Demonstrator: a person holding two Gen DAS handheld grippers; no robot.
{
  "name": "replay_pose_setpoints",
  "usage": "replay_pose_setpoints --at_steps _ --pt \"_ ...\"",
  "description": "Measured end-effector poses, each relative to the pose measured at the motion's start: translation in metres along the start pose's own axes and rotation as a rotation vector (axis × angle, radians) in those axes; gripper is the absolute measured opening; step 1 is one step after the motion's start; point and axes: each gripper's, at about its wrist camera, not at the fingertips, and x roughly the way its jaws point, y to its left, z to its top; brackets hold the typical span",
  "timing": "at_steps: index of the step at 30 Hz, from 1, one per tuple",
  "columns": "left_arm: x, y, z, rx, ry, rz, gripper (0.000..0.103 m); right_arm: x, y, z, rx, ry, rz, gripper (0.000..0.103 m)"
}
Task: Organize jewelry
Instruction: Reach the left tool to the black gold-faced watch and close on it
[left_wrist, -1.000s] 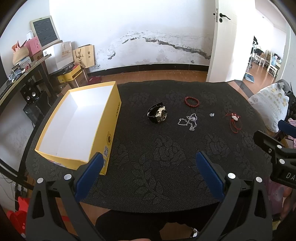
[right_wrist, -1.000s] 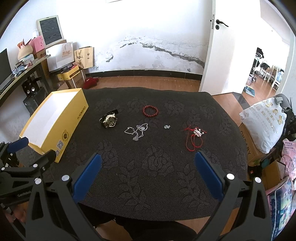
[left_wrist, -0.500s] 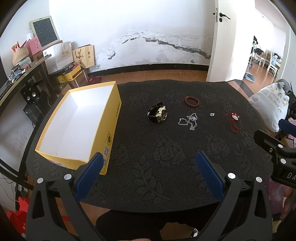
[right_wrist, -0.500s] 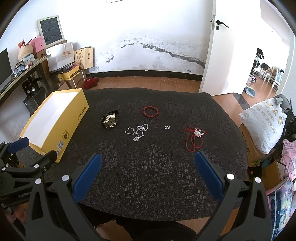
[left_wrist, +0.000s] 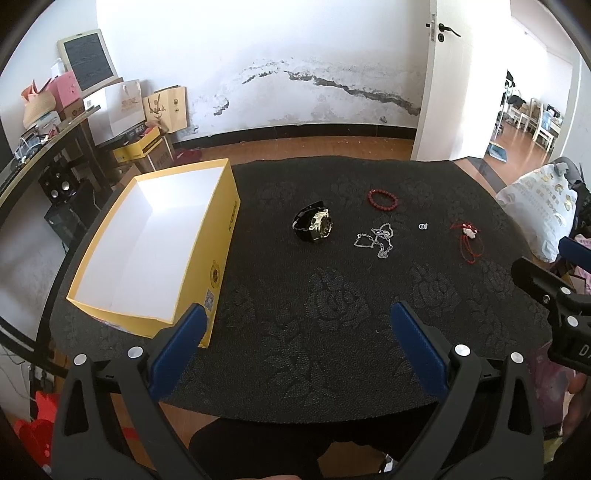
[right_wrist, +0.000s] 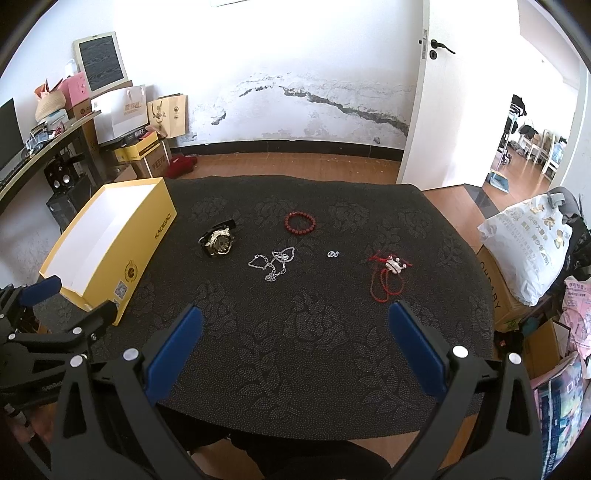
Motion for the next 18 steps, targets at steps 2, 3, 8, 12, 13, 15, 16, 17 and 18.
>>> replay_pose_setpoints --at_steps 2,3,8,12,13,15,16,17,18 --pt "0.006 0.000 0.000 0.001 0.013 -0.004 0.097 0.002 -0.001 -0.001 0.001 0.002 -0.002 0.097" --pt "0.008 0.000 0.001 0.003 0.016 -0.004 0.097 0.003 -0.002 -0.001 0.003 0.004 -0.001 0.097" --pt "0.029 -0.002 0.005 0.015 0.041 0.010 0.097 0.011 -0.005 -0.002 0.003 0.019 -0.005 0.097" --pt "0.048 -0.004 0.007 0.031 0.062 0.019 0.097 0.018 -0.009 -0.003 0.005 0.026 -0.008 0.097" --pt "0.053 -0.005 0.007 0.032 0.069 0.017 0.097 0.021 -0.011 -0.003 0.010 0.030 -0.001 0.097" --pt "0.062 -0.006 0.007 0.034 0.084 0.014 0.097 0.024 -0.014 -0.004 0.013 0.033 0.007 0.097" --pt "0.067 -0.007 0.008 0.035 0.090 0.013 0.097 0.024 -0.014 -0.004 0.012 0.032 0.008 0.097" --pt "0.071 -0.007 0.009 0.037 0.095 0.013 0.097 0.025 -0.015 -0.005 0.009 0.030 0.008 0.097" --pt "0.075 -0.009 0.009 0.038 0.099 0.014 0.097 0.026 -0.015 -0.005 0.008 0.030 0.008 0.097"
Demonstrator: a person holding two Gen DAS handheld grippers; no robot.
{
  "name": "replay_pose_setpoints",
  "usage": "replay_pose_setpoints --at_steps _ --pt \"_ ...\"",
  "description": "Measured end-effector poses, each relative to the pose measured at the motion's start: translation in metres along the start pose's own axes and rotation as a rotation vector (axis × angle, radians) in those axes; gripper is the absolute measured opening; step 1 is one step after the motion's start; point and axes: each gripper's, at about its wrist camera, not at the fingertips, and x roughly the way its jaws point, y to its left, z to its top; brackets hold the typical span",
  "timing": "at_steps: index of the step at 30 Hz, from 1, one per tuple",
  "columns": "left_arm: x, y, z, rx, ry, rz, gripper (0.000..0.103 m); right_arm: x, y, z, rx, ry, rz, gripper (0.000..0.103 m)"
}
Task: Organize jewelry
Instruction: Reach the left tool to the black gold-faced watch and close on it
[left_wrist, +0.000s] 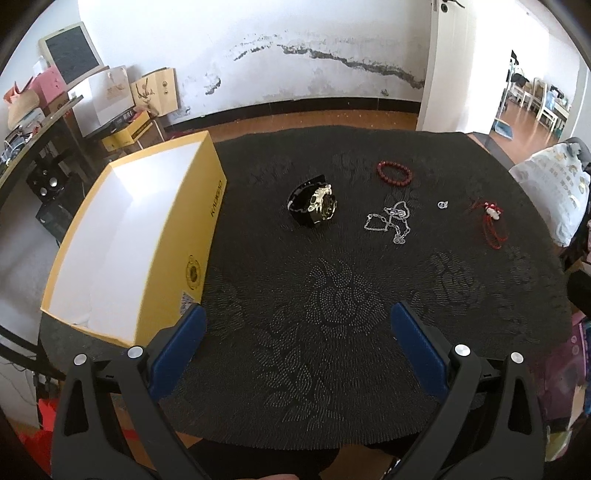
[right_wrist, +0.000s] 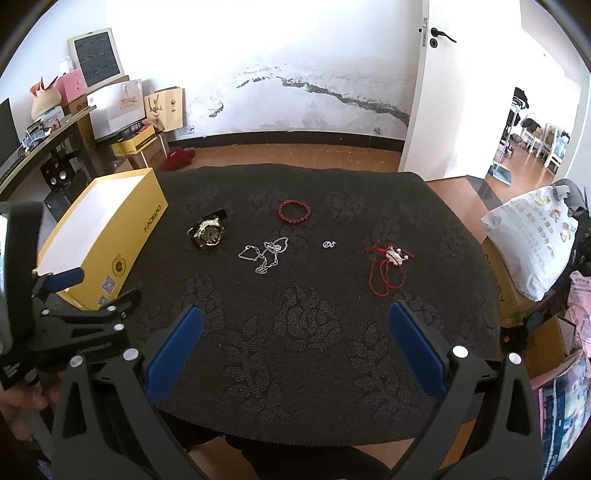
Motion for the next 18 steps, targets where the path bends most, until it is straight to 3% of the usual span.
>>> replay_pose_setpoints --at_steps 12,18 --pt "0.053 -0.009 0.014 0.007 0.064 -0.009 0.097 0.022 -0.002 -0.005 -0.019 0.023 0.017 0.097" --pt "0.094 -0.015 0.034 0.022 0.053 -0.006 0.097 0.033 -0.016 -0.006 0.005 0.036 0.001 0.097"
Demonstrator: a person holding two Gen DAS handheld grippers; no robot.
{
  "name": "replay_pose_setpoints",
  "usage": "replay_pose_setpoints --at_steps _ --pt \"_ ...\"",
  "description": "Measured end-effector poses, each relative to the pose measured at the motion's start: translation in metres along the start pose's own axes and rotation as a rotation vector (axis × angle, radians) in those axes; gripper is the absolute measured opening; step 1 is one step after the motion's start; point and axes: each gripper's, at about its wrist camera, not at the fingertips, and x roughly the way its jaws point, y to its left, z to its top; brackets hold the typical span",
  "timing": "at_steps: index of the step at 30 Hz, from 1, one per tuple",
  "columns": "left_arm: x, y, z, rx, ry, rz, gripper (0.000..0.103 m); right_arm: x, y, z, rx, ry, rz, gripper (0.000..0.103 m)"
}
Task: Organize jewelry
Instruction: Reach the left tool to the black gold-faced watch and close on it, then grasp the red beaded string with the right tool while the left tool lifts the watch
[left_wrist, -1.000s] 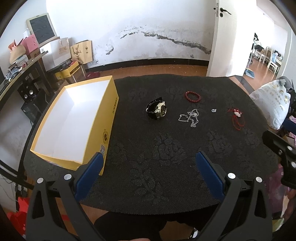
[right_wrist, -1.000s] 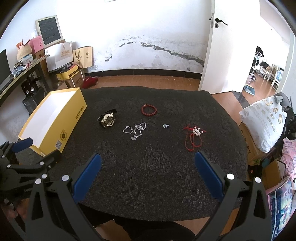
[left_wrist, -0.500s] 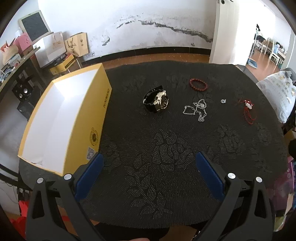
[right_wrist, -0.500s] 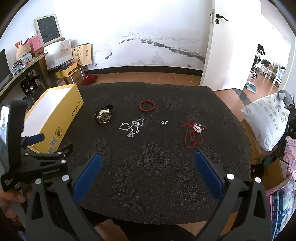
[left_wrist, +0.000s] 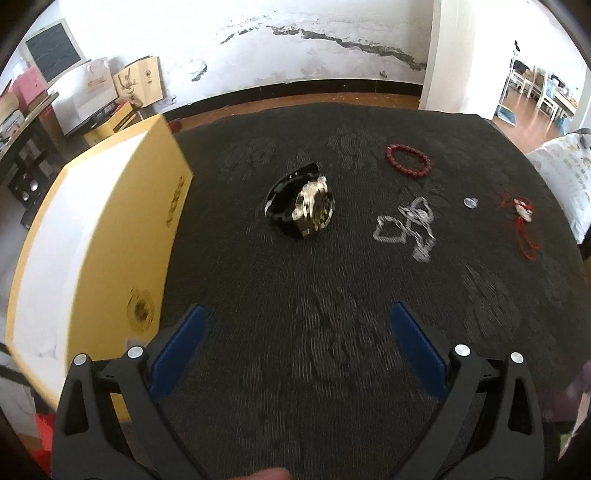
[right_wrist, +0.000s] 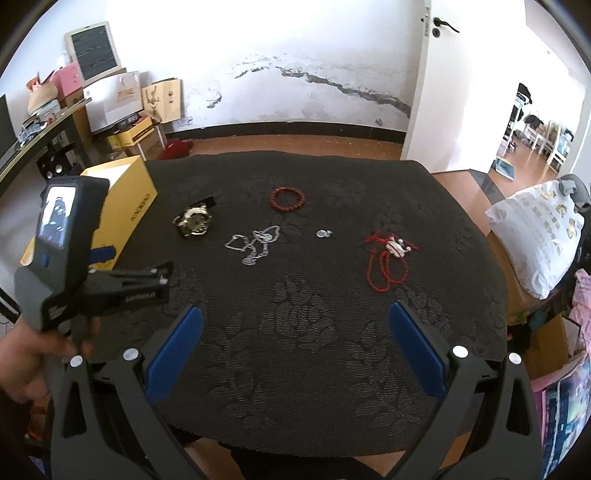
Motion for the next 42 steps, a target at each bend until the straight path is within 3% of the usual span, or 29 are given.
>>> replay_pose_setpoints --at_steps 11,15,27,29,30,36,42 --pt "0.102 0.005 0.045 -0.071 0.015 -0.045 0.097 0.031 -0.027 -0.010 0.047 0.074 -0.018 0.097" --pt "0.111 0.007 0.050 -0.103 -0.052 -0.033 0.097 0.038 -0.032 -0.013 0.055 0.089 -0.018 0.097" --pt "0.112 0.007 0.050 -0.131 -0.072 0.000 0.097 0.041 -0.032 -0.017 0.036 0.103 0.000 0.097" --pt "0.108 0.010 0.049 -0.145 -0.085 0.006 0.084 0.042 -0.035 -0.018 0.044 0.104 0.002 0.097" --pt "0.104 0.010 0.048 -0.146 -0.103 0.016 0.067 0.043 -0.035 -0.018 0.044 0.106 0.001 0.097" --pt "0.092 0.020 0.037 -0.167 -0.110 -0.003 0.062 0.045 -0.034 -0.018 0.024 0.097 -0.008 0.097" --pt "0.041 0.024 0.014 -0.065 -0.156 -0.013 0.062 0.057 -0.030 -0.025 -0.002 0.084 0.006 0.097"
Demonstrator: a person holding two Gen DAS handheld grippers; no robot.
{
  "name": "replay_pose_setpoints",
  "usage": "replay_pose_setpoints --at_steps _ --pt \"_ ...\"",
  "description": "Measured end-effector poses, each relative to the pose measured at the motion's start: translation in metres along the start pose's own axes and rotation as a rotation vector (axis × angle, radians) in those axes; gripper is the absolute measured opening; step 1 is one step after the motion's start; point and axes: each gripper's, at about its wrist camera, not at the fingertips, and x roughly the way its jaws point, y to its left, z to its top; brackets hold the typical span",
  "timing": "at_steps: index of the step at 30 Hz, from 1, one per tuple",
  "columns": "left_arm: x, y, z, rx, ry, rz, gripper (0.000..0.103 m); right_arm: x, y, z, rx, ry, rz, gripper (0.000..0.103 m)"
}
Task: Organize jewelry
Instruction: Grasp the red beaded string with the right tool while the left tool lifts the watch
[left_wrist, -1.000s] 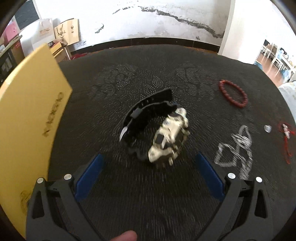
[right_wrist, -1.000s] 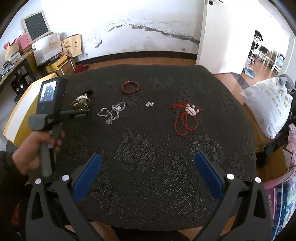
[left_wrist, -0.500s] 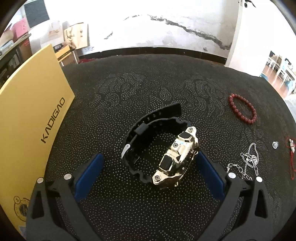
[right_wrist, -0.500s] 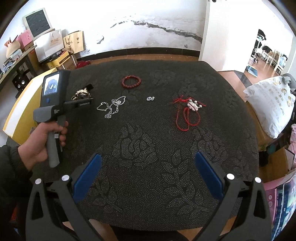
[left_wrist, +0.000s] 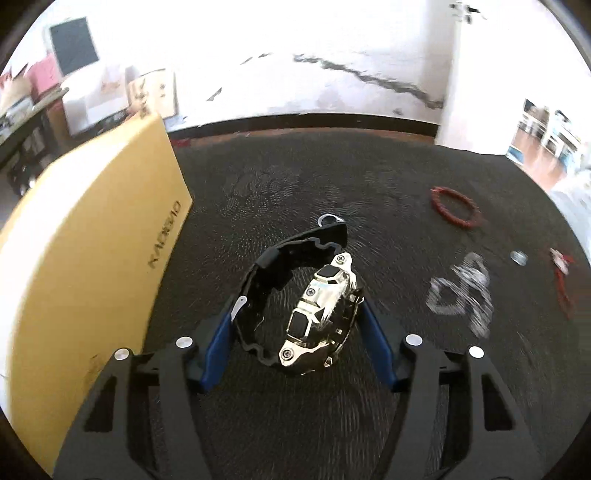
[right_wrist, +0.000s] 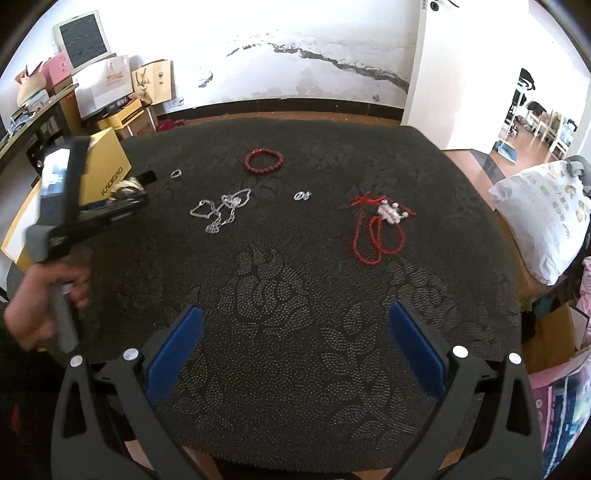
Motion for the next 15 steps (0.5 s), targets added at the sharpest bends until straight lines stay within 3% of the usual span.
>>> replay_pose_setpoints --at_steps 6,10,15 --pt "-0.065 0.001 -0.013 0.069 0.028 -0.058 0.062 0.025 0.002 -0.001 -0.057 0.004 0.011 0.097" --pt "-0.096 0.009 -0.017 0.071 0.029 -0.097 0.062 0.050 -0.031 0.011 0.001 0.017 -0.033 0.097" --pt "-0.105 0.016 -0.024 0.070 0.020 -0.087 0.062 0.094 -0.076 0.020 0.038 0.055 -0.031 0.097"
